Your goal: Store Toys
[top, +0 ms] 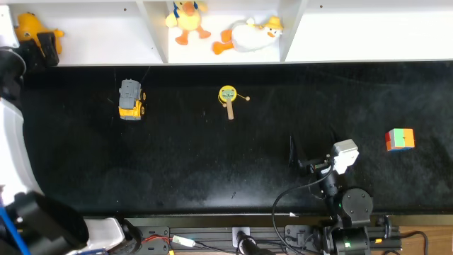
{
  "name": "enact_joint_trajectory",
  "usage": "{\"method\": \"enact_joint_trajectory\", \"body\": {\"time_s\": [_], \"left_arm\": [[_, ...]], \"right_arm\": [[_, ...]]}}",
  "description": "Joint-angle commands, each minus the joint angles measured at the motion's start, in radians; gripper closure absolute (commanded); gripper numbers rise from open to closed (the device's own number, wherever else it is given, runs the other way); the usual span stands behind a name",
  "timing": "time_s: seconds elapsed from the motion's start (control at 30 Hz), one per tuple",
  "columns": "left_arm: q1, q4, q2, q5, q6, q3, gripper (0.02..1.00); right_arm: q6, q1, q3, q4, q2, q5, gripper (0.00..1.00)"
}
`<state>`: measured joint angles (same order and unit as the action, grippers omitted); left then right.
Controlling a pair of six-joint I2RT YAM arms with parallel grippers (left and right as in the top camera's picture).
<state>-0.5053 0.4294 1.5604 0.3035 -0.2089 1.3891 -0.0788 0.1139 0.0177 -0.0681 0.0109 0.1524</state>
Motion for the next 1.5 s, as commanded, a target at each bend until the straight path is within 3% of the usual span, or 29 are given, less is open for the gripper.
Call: {"method": "enact_joint_trajectory", "body": {"time_s": [0.03, 0.2, 0.33, 1.0, 1.3, 1.5], "left_arm": [[0.002, 0.075, -0.090, 0.008, 0.001, 0.027, 0.020], [0.002, 0.187, -0.195, 0.003, 0.001, 0.027, 0.023], [0.002, 0.291, -0.294, -0.058, 0.001, 0.027, 0.020], [0.002, 0.879, -0.835, -0.089, 0.032, 0.024, 0.020], [0.002, 0.954, -0.948, -0.104, 0.025, -0.026, 0.018], [0.002, 0.827, -0.948, -0.088, 0.014, -0.233, 0.023]], "right_arm": [[-0.008, 0.003, -0.013, 0.005, -0.007, 0.004, 0.005], [-0.008, 0.003, -0.013, 0.005, -0.007, 0.003, 0.005], [-0.008, 0.003, -0.013, 0.005, -0.007, 0.003, 0.005], [-0.008, 0.003, -0.013, 0.005, -0.007, 0.004, 0.005], [-0.008, 0.003, -0.013, 0.005, -0.007, 0.003, 0.005], [-0.008, 0.003, -0.013, 0.005, -0.007, 0.003, 0.005]]}}
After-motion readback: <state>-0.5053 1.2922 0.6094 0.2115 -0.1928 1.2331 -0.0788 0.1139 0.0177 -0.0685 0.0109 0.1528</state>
